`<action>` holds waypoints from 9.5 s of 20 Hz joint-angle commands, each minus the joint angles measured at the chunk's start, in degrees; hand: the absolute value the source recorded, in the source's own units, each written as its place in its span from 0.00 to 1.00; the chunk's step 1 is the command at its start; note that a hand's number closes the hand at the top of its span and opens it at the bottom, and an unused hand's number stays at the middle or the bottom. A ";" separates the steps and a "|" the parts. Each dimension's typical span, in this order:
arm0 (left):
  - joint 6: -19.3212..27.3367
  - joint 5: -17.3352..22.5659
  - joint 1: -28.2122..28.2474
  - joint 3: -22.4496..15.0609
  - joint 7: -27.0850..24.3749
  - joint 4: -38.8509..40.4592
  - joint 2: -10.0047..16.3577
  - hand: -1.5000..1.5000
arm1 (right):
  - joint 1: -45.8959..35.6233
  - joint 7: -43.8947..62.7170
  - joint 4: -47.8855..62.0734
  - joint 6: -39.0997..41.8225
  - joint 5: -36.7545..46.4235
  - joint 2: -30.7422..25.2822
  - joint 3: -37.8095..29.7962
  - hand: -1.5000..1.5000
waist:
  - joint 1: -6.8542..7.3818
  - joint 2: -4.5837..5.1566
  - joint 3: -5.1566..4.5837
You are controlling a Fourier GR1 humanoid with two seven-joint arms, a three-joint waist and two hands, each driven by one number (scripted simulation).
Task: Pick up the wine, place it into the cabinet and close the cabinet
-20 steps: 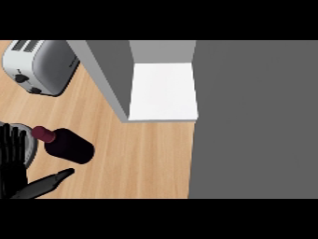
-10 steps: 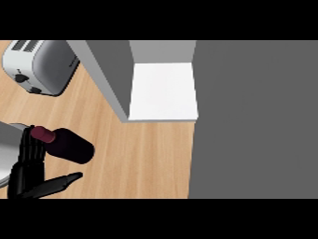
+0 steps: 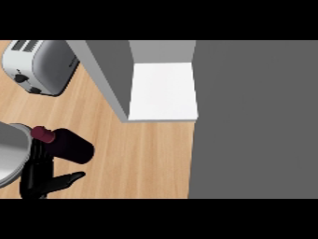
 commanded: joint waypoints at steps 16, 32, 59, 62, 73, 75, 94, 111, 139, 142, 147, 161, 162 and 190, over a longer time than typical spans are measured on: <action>-15.11 0.19 -14.56 2.31 -11.84 25.24 1.64 1.00 | -0.50 4.04 -6.68 -0.58 -5.56 0.10 -1.78 0.00 | 0.08 0.13 -0.04; -7.88 -8.04 -10.21 -5.27 -14.89 22.05 -1.35 1.00 | 8.79 1.45 -10.73 2.17 -2.08 0.18 1.39 0.00 | -0.01 -0.27 0.06; 24.42 -22.54 -18.30 -21.21 27.15 -11.10 -9.57 1.00 | 2.49 3.21 -5.07 1.96 -6.61 -0.31 -4.63 0.00 | 0.29 -0.05 0.08; 28.64 -23.42 -21.90 -24.34 29.03 -8.35 -9.56 1.00 | 4.51 3.28 -8.38 1.21 -3.26 1.61 -0.21 0.00 | -0.39 -0.07 0.05; 33.25 -18.43 -26.37 -27.28 34.77 -9.03 -9.45 1.00 | 5.50 0.89 -6.94 3.07 -5.21 0.89 -2.55 0.00 | -1.29 0.01 0.03; 38.73 -18.15 -27.84 -31.25 37.29 -6.88 -9.44 1.00 | 6.30 -2.49 -3.18 5.94 -5.29 0.46 -2.36 0.00 | -2.36 0.13 0.07; 48.10 -25.40 -29.19 -32.40 44.58 1.05 -8.78 1.00 | 2.45 -2.34 -1.25 6.21 -5.04 0.77 -0.82 0.00 | -5.27 1.24 -0.01; 53.15 -20.69 -35.14 -26.35 42.34 5.39 -9.57 1.00 | 5.13 -3.43 -1.70 8.37 -7.32 -0.20 -1.73 0.00 | -5.48 1.38 -0.12; 59.07 -25.33 -59.08 -36.68 51.39 34.86 -9.57 1.00 | 5.90 -5.32 -0.30 11.92 -10.37 -1.76 -3.13 0.00 | -8.42 1.80 0.03; 60.71 -27.00 -60.80 -36.81 49.79 38.21 -9.58 1.00 | 3.08 -5.17 0.37 10.57 -10.75 -1.75 -4.93 0.00 | -7.31 2.23 0.00; 62.64 -27.21 -60.13 -37.94 48.95 40.06 -9.58 0.00 | 4.37 -5.34 -0.41 11.76 -10.55 -2.53 -4.89 0.00 | -7.49 2.13 -0.02; 61.51 -24.17 -60.41 -34.98 45.79 40.06 -9.61 0.00 | 4.32 -5.93 0.37 11.41 -9.84 -1.66 -3.34 0.00 | -6.91 2.29 -0.14; 61.94 -22.97 -59.58 -34.05 44.15 37.90 -9.61 0.00 | 2.86 -5.85 1.66 11.48 -12.48 -2.67 -5.68 0.00 | -6.44 2.34 -0.13; 57.11 4.93 -45.91 -31.78 16.85 11.77 -9.61 0.00 | 5.80 0.39 -7.37 4.58 -11.58 -4.02 -3.45 0.00 | -0.93 -0.11 0.00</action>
